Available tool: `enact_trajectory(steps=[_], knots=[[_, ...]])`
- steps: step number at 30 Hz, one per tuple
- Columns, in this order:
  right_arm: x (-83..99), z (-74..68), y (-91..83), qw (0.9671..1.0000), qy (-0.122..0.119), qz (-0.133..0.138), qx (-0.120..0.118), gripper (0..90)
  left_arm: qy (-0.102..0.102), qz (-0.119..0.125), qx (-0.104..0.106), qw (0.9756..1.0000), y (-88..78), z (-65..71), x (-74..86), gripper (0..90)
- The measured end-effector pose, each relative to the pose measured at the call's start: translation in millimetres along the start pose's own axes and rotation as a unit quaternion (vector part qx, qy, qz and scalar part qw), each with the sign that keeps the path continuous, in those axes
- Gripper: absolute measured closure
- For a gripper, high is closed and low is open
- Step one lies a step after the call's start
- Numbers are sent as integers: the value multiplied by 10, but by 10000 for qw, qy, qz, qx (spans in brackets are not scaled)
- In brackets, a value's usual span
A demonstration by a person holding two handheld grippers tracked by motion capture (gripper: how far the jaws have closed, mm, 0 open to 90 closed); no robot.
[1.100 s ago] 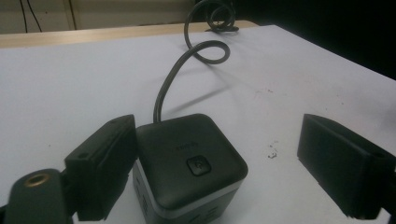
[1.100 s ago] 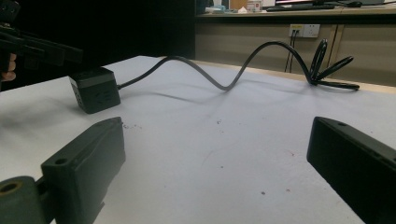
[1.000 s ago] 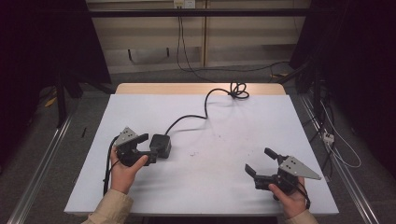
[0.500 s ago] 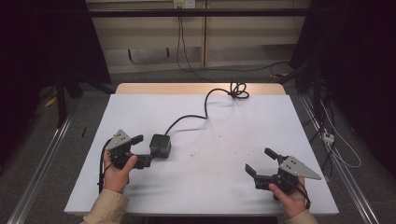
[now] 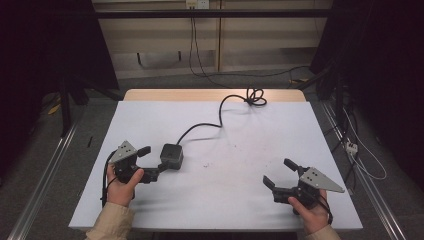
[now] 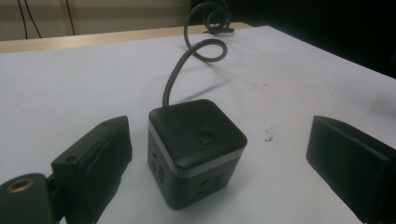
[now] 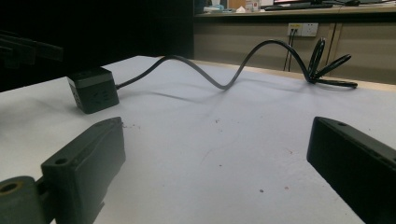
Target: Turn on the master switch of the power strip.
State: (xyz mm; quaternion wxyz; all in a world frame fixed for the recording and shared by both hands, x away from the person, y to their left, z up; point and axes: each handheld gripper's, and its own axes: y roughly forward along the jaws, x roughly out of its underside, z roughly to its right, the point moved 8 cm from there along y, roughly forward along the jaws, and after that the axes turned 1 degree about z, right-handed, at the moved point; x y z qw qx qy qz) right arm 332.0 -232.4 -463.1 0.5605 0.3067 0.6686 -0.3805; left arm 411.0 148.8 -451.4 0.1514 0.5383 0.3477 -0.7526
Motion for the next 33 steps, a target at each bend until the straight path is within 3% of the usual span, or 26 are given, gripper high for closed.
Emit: enact_trajectory(steps=[33], knots=[[-5, 13, -7, 10000, 7, 16, 9, 37, 19, -82, -89, 9999, -283, -175, 227, 65]])
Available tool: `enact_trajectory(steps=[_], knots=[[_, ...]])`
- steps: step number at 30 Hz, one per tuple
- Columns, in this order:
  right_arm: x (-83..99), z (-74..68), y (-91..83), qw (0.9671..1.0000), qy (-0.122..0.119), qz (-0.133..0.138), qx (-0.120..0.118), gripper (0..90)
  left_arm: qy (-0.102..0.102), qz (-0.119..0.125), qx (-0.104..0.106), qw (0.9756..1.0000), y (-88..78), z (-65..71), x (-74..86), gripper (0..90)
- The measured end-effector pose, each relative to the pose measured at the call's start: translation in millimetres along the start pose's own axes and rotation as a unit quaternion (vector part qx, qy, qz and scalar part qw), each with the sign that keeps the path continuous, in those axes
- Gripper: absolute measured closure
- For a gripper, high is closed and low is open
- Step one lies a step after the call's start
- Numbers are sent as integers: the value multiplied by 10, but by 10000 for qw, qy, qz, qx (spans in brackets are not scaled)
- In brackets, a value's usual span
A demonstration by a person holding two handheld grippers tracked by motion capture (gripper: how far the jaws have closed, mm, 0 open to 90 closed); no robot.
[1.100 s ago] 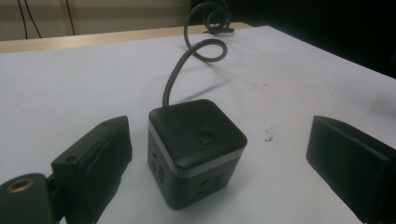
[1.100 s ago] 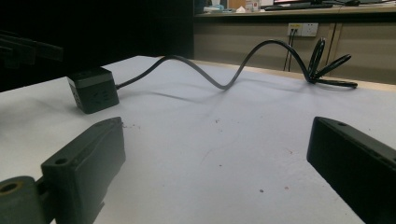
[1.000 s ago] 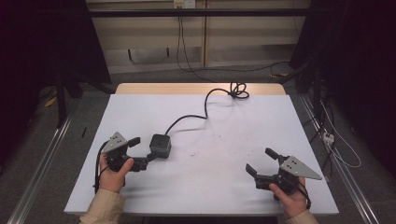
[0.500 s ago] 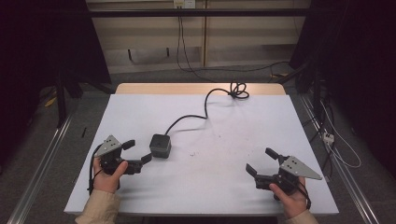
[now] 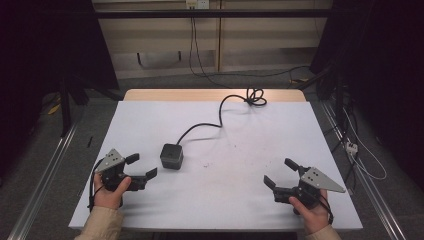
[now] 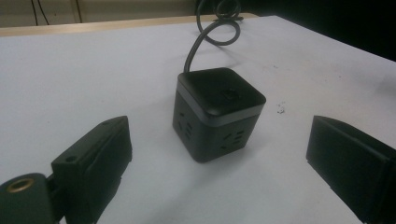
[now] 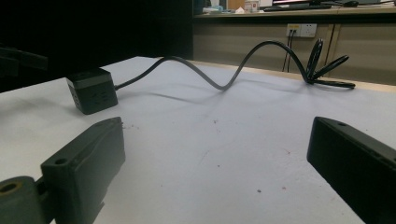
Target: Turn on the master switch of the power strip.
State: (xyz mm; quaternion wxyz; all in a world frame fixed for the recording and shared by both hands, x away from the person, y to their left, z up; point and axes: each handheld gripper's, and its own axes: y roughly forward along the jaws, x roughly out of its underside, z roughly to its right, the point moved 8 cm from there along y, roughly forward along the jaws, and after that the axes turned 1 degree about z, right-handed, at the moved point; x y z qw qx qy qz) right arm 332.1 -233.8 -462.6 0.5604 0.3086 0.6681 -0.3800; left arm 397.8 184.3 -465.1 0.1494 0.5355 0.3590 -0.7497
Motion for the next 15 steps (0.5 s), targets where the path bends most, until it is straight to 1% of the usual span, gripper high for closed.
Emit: enact_trajectory(steps=[6, 15], knots=[[0, -5, 1, 10000, 6, -2, -6, 37, 12, 15, 28, 10000, -21, 0, 30, 65], [0, -3, -2, 10000, -9, -3, -21, 37, 46, -35, 3, 10000, -54, -21, 71, 65]])
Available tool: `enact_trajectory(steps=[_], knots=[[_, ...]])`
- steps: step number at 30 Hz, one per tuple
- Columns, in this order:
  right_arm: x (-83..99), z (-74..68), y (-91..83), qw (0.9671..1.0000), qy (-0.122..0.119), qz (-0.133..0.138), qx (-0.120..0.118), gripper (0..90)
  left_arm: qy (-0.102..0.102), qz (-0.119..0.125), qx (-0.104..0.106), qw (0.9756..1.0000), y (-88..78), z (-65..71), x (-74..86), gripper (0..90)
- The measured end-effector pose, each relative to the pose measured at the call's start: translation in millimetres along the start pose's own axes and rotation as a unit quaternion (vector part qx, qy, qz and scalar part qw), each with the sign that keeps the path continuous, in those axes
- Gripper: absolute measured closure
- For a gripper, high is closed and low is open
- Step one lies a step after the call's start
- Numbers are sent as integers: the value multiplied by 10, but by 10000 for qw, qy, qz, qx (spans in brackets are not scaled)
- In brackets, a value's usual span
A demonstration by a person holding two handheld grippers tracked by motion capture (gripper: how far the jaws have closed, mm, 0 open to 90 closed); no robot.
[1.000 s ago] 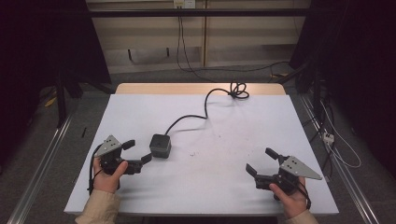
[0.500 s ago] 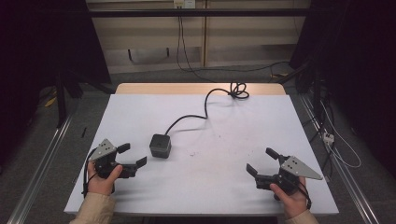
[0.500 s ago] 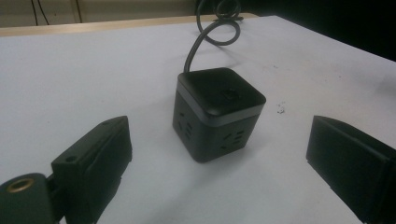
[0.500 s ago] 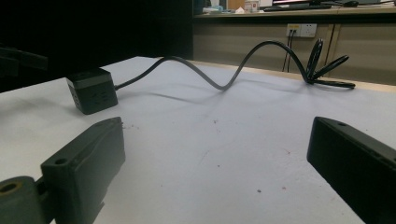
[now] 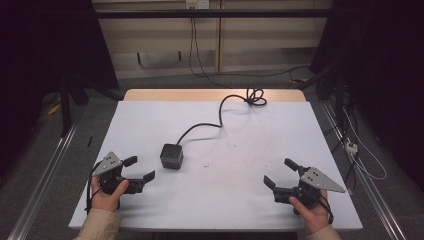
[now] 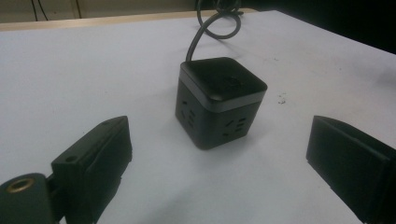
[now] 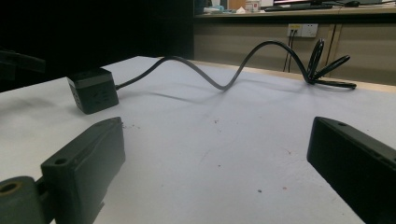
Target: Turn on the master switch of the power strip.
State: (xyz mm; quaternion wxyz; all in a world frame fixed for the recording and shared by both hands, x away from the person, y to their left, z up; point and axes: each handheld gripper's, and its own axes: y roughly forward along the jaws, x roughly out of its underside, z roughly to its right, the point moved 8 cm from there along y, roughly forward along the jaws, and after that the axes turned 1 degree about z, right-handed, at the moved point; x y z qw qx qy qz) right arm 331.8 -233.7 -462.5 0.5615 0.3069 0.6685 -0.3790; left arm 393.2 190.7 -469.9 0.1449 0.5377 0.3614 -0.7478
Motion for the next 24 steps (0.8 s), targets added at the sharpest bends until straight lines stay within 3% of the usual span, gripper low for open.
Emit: enact_trajectory(steps=[24], knots=[[-5, 11, -16, 10000, -29, 3, 23, 37, -1, -1, -42, 10000, -70, -58, 59, 65]])
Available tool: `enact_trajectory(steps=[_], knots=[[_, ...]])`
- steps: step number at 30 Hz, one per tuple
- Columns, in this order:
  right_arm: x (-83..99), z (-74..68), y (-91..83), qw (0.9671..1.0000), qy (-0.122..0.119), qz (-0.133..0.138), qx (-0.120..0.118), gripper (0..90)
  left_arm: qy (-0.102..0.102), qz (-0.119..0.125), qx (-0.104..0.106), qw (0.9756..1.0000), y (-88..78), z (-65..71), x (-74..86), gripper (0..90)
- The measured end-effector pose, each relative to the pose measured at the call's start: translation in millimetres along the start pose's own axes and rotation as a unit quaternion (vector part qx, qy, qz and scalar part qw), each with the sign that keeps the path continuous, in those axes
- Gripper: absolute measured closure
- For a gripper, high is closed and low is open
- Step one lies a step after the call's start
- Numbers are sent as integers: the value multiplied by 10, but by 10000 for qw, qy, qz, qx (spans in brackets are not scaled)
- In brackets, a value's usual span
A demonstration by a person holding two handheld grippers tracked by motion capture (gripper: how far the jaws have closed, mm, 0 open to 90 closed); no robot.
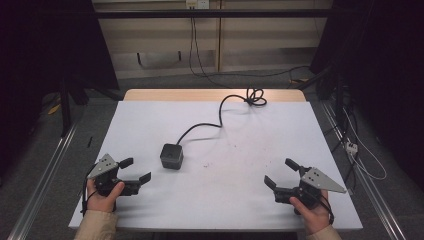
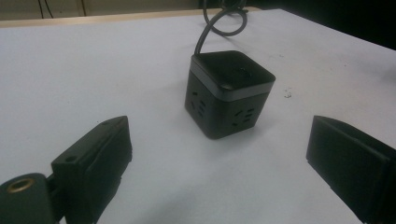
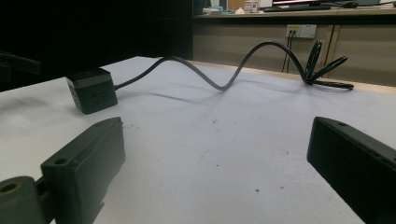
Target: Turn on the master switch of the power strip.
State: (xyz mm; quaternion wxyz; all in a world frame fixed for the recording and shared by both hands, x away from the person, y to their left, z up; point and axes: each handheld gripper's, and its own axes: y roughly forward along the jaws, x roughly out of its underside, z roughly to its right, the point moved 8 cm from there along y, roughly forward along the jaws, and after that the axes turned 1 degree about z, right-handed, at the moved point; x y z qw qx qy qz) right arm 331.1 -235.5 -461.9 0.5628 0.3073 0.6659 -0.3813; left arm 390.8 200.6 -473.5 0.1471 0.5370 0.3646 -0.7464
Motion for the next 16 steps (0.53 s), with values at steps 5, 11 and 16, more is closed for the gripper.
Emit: enact_trajectory(steps=[5, 11, 16], knots=[[2, -1, -3, 10000, -10, -5, -8, 37, 3, -3, 2, 10000, 13, 1, 16, 65], [5, 5, -1, 10000, -4, -9, -10, 37, 18, 4, 10, 10000, 34, 10, 6, 65], [0, 1, -3, 10000, -19, -12, -9, 37, -10, 3, -4, 10000, 43, 3, 9, 65]])
